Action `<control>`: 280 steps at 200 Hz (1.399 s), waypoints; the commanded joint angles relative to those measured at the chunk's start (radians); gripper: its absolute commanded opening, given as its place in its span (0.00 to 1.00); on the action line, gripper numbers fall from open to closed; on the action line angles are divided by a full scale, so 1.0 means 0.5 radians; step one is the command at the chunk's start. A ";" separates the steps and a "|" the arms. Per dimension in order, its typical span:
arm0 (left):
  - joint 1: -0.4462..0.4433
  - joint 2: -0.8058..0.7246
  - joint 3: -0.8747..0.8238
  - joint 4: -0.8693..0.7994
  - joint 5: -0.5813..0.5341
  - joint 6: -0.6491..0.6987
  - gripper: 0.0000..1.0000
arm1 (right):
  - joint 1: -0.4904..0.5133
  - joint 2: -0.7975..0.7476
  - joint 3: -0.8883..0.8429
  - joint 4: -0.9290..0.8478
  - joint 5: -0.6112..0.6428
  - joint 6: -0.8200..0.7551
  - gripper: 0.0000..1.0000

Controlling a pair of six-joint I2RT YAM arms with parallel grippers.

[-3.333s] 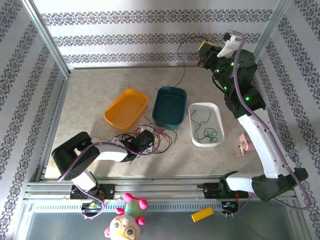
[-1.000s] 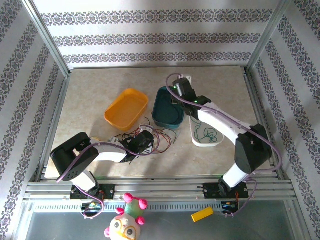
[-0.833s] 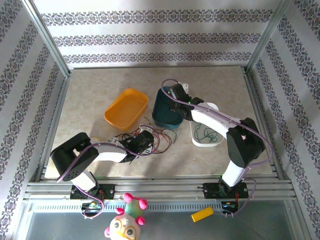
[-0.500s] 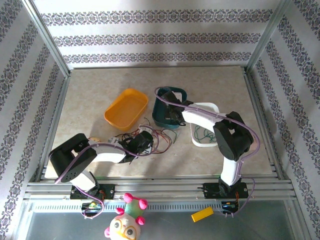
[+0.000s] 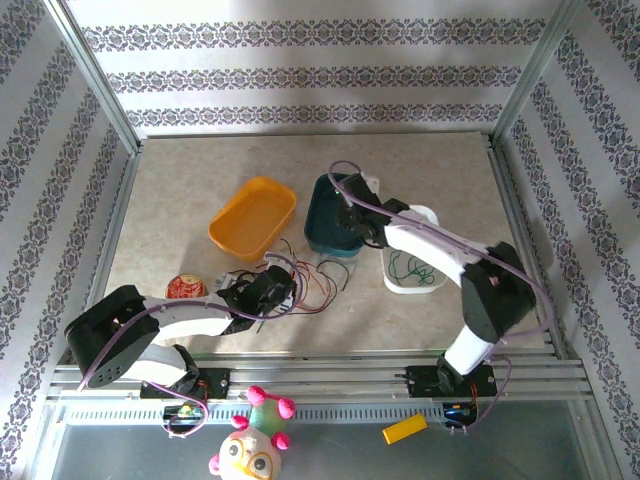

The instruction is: Untangle the cables

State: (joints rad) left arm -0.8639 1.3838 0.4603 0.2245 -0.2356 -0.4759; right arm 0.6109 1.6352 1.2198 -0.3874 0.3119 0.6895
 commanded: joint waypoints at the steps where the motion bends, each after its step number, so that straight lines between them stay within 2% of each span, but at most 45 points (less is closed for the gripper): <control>1: 0.000 0.013 0.030 0.013 0.005 -0.033 0.00 | -0.007 -0.242 -0.067 0.097 0.116 -0.051 0.48; 21: 0.000 0.031 0.037 0.034 0.014 -0.038 0.00 | 0.019 -0.428 -0.185 0.120 0.049 -0.094 0.48; 46: 0.003 0.048 0.040 0.042 0.021 -0.038 0.00 | 0.100 -0.597 -0.434 0.213 -0.277 -0.125 0.48; 71: 0.006 0.043 0.077 -0.010 -0.004 0.029 0.00 | 0.262 -0.592 -0.615 0.259 -0.560 -0.139 0.48; 94: 0.022 0.047 0.112 -0.058 -0.028 0.122 0.00 | 0.407 -0.483 -0.698 0.271 -0.623 -0.133 0.47; 161: 0.034 0.101 0.096 -0.038 0.067 0.172 0.00 | 0.447 -0.170 -0.837 0.425 -0.616 0.082 0.41; 170: 0.034 0.097 0.075 -0.019 0.073 0.178 0.00 | 0.447 -0.153 -0.850 0.429 -0.619 0.090 0.33; 193: 0.040 0.087 0.019 0.020 0.078 0.182 0.00 | 0.447 -0.156 -0.856 0.386 -0.601 0.106 0.03; 196: 0.042 0.090 0.016 0.023 0.077 0.183 0.00 | 0.447 -0.168 -0.857 0.373 -0.595 0.108 0.00; 223: 0.056 0.124 0.018 0.036 0.084 0.199 0.00 | 0.447 -0.398 -0.875 0.256 -0.496 0.087 0.00; 280: 0.059 0.202 0.014 0.036 0.063 0.136 0.00 | 0.444 -1.135 -0.777 -0.049 -0.094 -0.053 0.00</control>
State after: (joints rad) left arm -0.8486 1.4723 0.4789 0.2272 -0.1986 -0.3931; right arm 0.8295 1.1896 0.7883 -0.3283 0.1192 0.7132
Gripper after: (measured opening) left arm 0.075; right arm 0.051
